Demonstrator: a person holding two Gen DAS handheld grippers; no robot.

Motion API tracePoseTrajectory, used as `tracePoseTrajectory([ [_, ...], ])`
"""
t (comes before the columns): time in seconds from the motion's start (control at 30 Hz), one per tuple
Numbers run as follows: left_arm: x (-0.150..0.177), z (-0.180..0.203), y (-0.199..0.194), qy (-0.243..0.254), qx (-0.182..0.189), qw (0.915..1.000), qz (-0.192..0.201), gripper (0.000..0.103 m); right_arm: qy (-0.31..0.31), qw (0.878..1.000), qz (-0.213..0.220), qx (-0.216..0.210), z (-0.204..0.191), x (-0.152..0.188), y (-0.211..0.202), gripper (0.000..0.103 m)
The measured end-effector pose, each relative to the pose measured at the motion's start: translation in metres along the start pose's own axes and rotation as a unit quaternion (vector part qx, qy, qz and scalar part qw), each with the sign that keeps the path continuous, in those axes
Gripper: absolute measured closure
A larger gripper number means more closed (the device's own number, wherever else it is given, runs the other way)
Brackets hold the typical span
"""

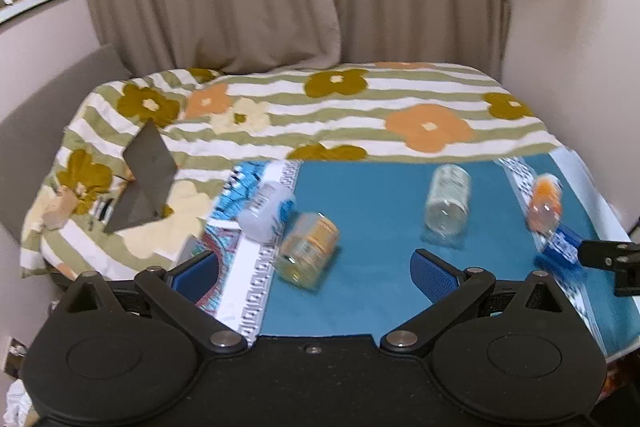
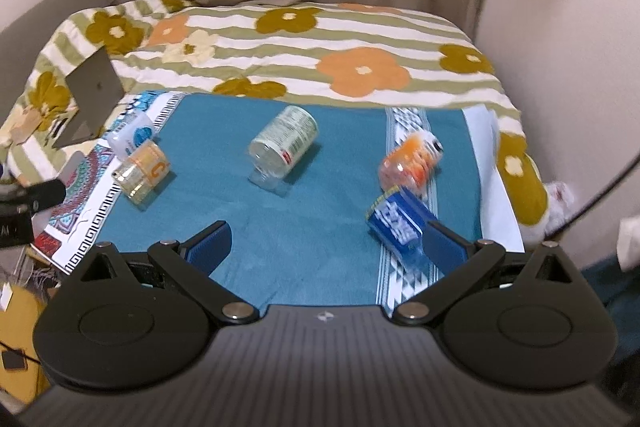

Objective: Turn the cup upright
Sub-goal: 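Move the left gripper to the white cup lying on its side and grasp it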

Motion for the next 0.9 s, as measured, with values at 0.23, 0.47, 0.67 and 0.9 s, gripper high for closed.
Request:
tracePoseTrajectory([
  [0.23, -0.027, -0.020, 0.018, 0.010, -0.032, 0.9994, 0.012, 0.000, -0.040, 0.997, 0.008, -0.062, -0.003, -0.032, 0.022, 0.000],
  [0.47, -0.050, -0.046, 0.070, 0.053, -0.011, 0.9985, -0.003, 0.000, -0.035, 0.997, 0.005, -0.071, -0.022, -0.055, 0.056, 0.000],
  [0.67, -0.063, -0.058, 0.133, 0.091, 0.017, 0.9951, -0.035, 0.000, -0.002, 0.998, -0.004, -0.059, -0.048, -0.063, 0.093, 0.000],
  [0.9, -0.066, -0.056, 0.212, 0.130, 0.063, 0.9848, -0.096, 0.000, 0.036, 0.999, -0.023, -0.026, -0.069, -0.068, 0.136, 0.000],
])
Point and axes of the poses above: each gripper's, at about its wrist camera, not at the fingertips, and y roughly the way its jaws point, z to its right, x to its underside, the point moved 4 cm from there along y, roughly the way its jaws point, and after that the axes turned 7 degrees about -x, right-handed, at the moved point
